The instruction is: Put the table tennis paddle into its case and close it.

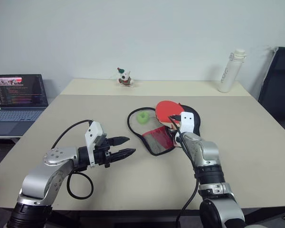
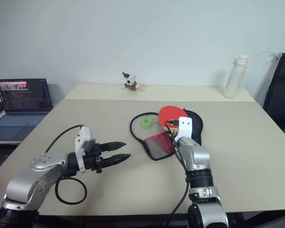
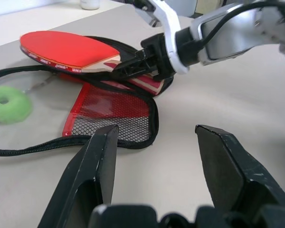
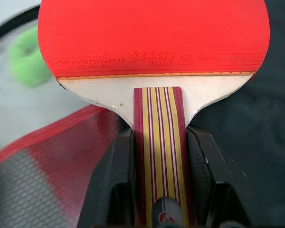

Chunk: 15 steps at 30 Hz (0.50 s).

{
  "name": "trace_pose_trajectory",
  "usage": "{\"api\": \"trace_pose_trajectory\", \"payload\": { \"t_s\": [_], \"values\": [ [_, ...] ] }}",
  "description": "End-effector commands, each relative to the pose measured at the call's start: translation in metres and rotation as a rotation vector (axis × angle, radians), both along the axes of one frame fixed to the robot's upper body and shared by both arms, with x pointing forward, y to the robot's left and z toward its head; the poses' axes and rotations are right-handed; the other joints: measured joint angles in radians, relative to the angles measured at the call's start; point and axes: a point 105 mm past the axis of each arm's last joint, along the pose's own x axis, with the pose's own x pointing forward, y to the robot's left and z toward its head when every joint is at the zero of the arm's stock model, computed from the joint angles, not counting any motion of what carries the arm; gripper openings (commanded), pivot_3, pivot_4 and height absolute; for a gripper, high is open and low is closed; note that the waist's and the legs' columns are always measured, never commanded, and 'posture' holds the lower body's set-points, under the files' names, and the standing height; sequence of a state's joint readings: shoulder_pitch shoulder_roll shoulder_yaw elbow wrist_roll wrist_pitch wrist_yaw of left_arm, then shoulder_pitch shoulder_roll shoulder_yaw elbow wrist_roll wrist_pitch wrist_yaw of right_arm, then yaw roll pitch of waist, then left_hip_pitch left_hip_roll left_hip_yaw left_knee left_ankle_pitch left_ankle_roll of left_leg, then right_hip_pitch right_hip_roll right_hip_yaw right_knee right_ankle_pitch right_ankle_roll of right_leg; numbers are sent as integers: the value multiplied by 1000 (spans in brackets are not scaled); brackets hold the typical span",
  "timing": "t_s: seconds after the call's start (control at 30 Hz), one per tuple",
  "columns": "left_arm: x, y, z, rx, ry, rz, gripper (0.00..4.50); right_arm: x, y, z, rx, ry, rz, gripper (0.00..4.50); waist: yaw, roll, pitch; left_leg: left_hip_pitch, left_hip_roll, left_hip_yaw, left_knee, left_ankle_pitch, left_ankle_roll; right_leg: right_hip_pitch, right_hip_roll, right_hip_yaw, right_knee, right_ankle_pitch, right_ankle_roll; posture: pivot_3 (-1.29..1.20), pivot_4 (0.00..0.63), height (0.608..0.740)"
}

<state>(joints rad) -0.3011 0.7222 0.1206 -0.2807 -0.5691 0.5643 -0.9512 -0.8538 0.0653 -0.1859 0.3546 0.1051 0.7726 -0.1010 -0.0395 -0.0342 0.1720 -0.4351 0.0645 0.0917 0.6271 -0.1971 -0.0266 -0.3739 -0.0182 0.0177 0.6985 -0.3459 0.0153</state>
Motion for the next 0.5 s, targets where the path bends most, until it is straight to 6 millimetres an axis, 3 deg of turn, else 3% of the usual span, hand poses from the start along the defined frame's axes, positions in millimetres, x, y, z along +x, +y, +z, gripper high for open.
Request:
{"api": "trace_pose_trajectory", "payload": {
  "t_s": [0.03, 0.5],
  "values": [
    [-5, -1, 12, 2, -49, -9, 2815, 12, -5, 31, -15, -129, -28, 1103, -1, 0, 0, 0, 0, 0, 0, 0, 0, 0, 0, 0, 0, 0, 0, 0, 150, 740],
    [0, 3, 25, -13, -76, -9, 2815, 24, -21, 12, -112, -90, -58, 1103, -8, 0, 0, 0, 0, 0, 0, 0, 0, 0, 0, 0, 0, 0, 0, 0, 150, 740]
  ]
}}
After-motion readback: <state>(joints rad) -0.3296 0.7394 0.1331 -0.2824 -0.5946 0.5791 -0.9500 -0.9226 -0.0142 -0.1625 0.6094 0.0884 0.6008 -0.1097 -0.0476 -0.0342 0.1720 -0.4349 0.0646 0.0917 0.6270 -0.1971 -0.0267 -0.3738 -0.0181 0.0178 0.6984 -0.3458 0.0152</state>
